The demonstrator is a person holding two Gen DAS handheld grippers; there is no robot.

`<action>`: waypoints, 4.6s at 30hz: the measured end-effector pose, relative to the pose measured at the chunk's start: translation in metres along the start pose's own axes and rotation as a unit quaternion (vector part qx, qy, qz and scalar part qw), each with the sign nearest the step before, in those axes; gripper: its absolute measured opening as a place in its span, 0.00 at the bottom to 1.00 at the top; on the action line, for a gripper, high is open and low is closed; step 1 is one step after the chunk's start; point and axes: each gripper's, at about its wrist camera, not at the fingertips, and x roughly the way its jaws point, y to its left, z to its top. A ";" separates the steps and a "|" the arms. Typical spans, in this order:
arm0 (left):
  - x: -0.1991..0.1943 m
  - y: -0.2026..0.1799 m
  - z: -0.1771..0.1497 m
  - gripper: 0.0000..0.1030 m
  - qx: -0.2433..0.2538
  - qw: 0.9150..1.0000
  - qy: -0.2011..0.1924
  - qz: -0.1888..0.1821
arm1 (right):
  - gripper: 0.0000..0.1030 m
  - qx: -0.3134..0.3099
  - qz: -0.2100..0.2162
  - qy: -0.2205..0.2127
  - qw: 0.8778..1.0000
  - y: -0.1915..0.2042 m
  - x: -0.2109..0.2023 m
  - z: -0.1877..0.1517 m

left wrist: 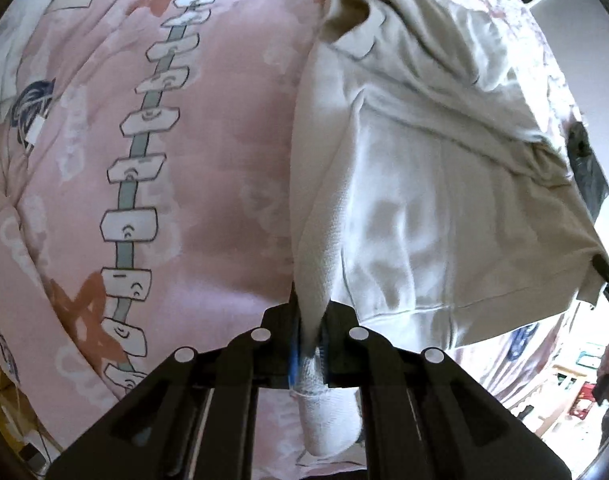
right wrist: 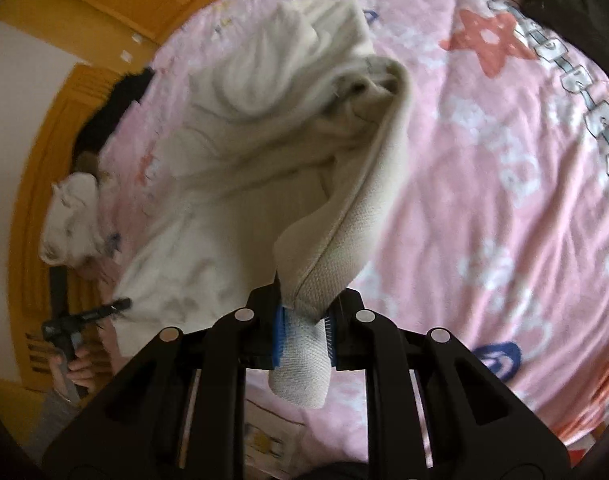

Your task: Fold large clothes

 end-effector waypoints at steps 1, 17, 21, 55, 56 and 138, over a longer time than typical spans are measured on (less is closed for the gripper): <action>-0.003 0.001 0.004 0.07 -0.003 1.000 -0.002 -0.007 | 0.15 0.014 0.014 -0.009 1.000 -0.001 -0.005 0.006; -0.048 0.011 0.236 0.07 -0.134 0.988 -0.058 -0.054 | 0.15 0.059 0.136 -0.066 0.987 -0.036 0.017 0.246; -0.039 0.006 0.301 0.07 -0.177 0.981 -0.070 -0.024 | 0.15 0.042 0.129 -0.057 0.989 -0.040 0.049 0.308; 0.015 -0.017 0.409 0.42 -0.201 0.976 -0.016 0.082 | 0.61 0.199 0.159 -0.070 0.964 -0.104 0.134 0.439; 0.019 -0.029 0.404 0.42 -0.192 0.979 -0.013 0.064 | 0.63 0.189 0.162 -0.087 0.965 -0.100 0.125 0.438; 0.106 -0.266 0.299 0.74 0.235 0.953 -0.098 0.163 | 0.64 0.288 0.147 -0.141 0.936 -0.124 0.108 0.095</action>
